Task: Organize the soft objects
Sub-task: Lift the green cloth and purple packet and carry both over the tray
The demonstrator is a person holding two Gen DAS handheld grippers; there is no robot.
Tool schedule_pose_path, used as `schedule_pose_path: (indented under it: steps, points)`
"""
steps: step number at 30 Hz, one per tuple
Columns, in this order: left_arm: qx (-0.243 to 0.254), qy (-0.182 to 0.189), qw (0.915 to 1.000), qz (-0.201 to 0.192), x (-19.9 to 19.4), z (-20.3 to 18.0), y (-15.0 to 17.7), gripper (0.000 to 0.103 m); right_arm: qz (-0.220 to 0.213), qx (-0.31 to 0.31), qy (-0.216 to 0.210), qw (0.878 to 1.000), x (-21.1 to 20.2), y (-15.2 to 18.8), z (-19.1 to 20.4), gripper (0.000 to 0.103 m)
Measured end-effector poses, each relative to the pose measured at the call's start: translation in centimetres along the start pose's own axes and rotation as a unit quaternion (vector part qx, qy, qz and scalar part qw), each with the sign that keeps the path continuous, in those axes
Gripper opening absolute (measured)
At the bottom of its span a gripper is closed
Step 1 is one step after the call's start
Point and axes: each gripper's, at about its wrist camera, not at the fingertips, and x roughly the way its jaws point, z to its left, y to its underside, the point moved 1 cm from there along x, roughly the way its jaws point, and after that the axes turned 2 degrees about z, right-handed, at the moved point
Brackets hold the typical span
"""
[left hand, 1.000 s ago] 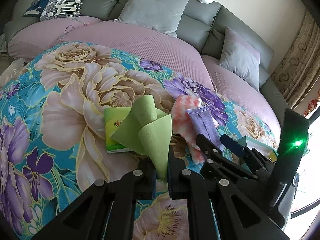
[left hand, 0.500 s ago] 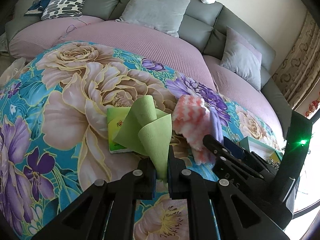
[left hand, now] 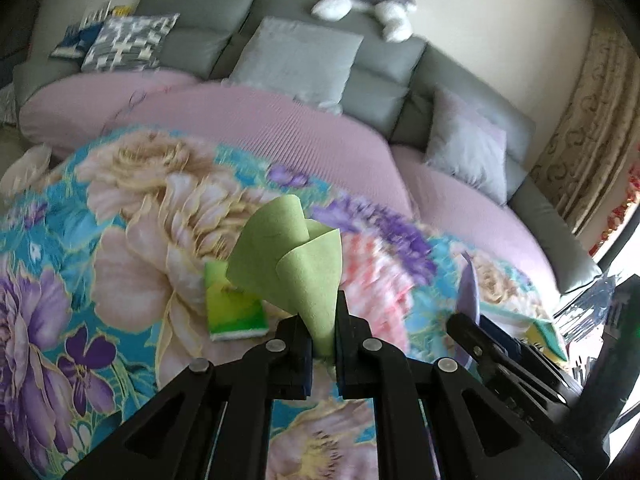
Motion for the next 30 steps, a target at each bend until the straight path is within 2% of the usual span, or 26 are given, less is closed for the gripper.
schedule_pose_path:
  steps: [6,14,21,30]
  points:
    - [0.048,0.023,0.9977,-0.042,-1.5,-3.6,-0.6,0.008,-0.043,0.019,0.014,0.999,-5.3,-0.2,-2.1,0.039]
    - [0.117,0.070,0.9872,-0.082,-2.7,-9.8,-0.3,0.008,-0.075,0.070,0.080,0.991,-10.3,0.9,-8.5,0.039]
    - [0.178,0.091,0.9780,-0.060,-1.4,-14.8,1.7,0.008,-0.067,0.118,0.156,0.978,-12.9,2.0,-15.0,0.039]
    - [0.247,0.109,0.9624,-0.028,-1.0,-20.6,4.5,0.008,-0.055,0.183,0.218,0.957,-15.7,3.7,-21.7,0.039]
